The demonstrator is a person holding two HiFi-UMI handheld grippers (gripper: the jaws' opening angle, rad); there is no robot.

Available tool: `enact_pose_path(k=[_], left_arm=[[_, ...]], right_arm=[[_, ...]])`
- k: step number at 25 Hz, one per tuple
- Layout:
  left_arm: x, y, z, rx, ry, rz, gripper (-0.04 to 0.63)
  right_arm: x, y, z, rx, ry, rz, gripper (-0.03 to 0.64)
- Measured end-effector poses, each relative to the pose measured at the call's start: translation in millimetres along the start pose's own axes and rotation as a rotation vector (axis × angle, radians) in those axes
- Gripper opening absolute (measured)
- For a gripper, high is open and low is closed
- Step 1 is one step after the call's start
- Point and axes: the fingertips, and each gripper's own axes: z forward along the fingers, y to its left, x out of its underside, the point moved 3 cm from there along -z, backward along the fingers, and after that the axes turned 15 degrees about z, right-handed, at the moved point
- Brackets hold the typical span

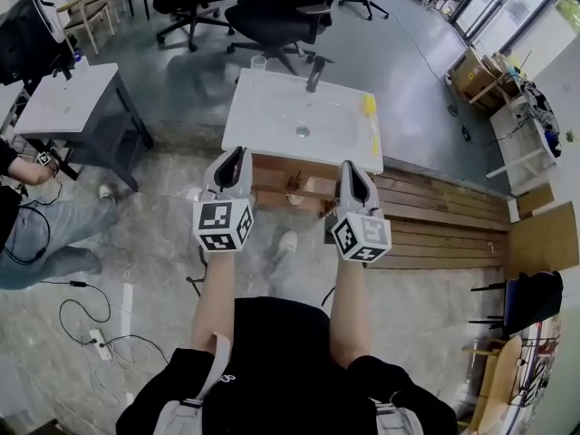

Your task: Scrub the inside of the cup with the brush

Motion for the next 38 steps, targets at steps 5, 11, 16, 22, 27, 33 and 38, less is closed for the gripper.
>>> enact_pose_path(k=[5,11,16,22,27,33,38], left_arm=[[13.4,-1.3,25.7,-0.022,0.010,0.006,0.034],[35.8,-4.0,66.7,-0.029,0.052,-0.002,0.034],[50.0,-8.9,110.2,-0.024,0.077,0.009,0.034],[64.2,-10.1,159.9,-0.021,0.113,0.007,0.034],[72.1,-12.0,204.2,-0.032,0.142,0.009,0.034],[82.3,-12.8,252.1,-0.052,0.177,0.004,0.033],[85.7,-8.9,283.5,-0.076,0.197,0.014,0.033]], right_arm=[[14.2,-27.3,18.5,0.027,0.030,0.029,-0.002],[28.8,-61.5,49.8,0.044,0.070,0.057,-0.002],[34.6,-94.5,84.1,0.058,0.098,0.073,-0.002],[38.9,-127.8,129.9,0.056,0.138,0.091,-0.002],[39.0,-156.5,171.4,0.043,0.167,0.109,-0.002],[39.6,-184.3,219.3,0.010,0.202,0.125,-0.002],[37.4,-205.6,250.2,-0.008,0.211,0.146,-0.002]])
